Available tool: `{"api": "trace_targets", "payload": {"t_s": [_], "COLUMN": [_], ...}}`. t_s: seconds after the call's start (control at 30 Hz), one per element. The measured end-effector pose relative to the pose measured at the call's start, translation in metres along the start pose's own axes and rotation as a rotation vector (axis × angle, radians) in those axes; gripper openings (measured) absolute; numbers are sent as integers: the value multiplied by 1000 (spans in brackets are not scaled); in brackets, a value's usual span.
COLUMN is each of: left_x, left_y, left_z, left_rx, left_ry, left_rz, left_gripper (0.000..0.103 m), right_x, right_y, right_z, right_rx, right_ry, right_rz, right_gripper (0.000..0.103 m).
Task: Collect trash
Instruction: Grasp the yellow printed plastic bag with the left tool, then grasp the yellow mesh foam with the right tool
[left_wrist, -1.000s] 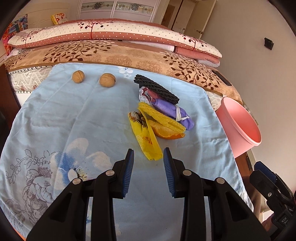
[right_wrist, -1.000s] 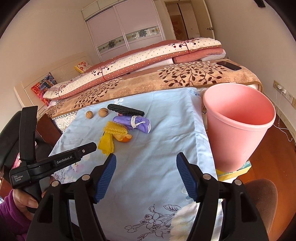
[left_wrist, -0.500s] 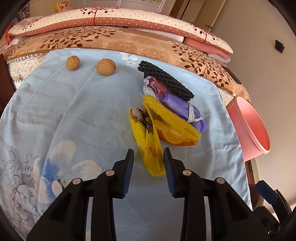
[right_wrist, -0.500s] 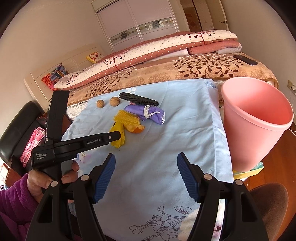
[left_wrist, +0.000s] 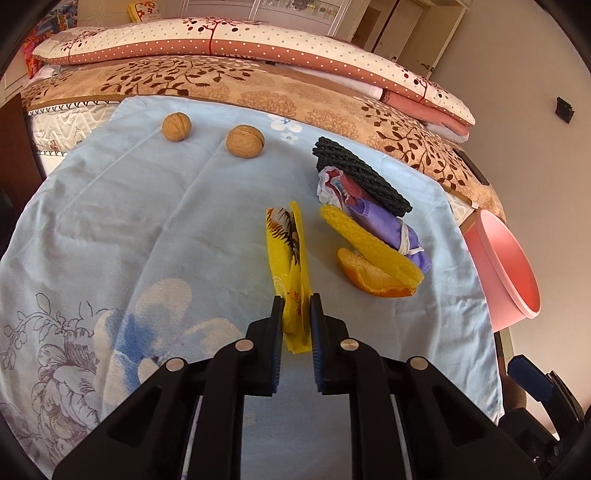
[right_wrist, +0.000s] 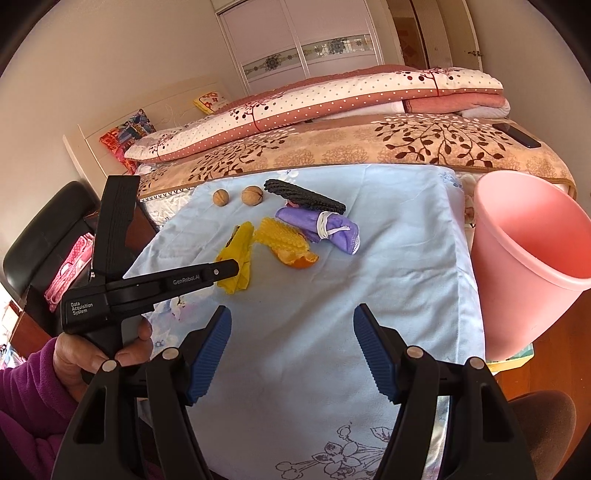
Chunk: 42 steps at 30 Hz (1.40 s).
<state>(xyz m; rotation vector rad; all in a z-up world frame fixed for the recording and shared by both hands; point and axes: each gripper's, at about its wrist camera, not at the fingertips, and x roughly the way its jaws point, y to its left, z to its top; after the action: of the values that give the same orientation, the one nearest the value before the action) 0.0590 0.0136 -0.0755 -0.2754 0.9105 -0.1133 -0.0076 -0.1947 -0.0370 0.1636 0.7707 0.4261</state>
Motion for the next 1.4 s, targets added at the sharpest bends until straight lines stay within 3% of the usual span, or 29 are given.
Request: {"api": "trace_targets", "payload": {"t_s": [0.3,0.73,0.93,1.1,1.4], "left_x": [-27,-34,-35,-35,-37], "left_y": [16,40,44,46,40], "left_z": [2,2,2,2,1], "left_rx": [-10,-57,-59,-67,-49], "left_ry": [-79,-89,-96,-89,-92], "left_rz": [16,-9,-20,-23,-28], "left_gripper": [13,13,13,13,13], "right_x": [32,96,116,123,88], "right_y": [23,49,48,42,34], "right_z": [26,47,52,51,48], "right_rx": [-83,-239,-260,-224,-121], "right_ry": [-3,32,57,86,54], "right_rz": [0,-124,-155,-146,-66], "right_gripper": [63,59,43,12,10]}}
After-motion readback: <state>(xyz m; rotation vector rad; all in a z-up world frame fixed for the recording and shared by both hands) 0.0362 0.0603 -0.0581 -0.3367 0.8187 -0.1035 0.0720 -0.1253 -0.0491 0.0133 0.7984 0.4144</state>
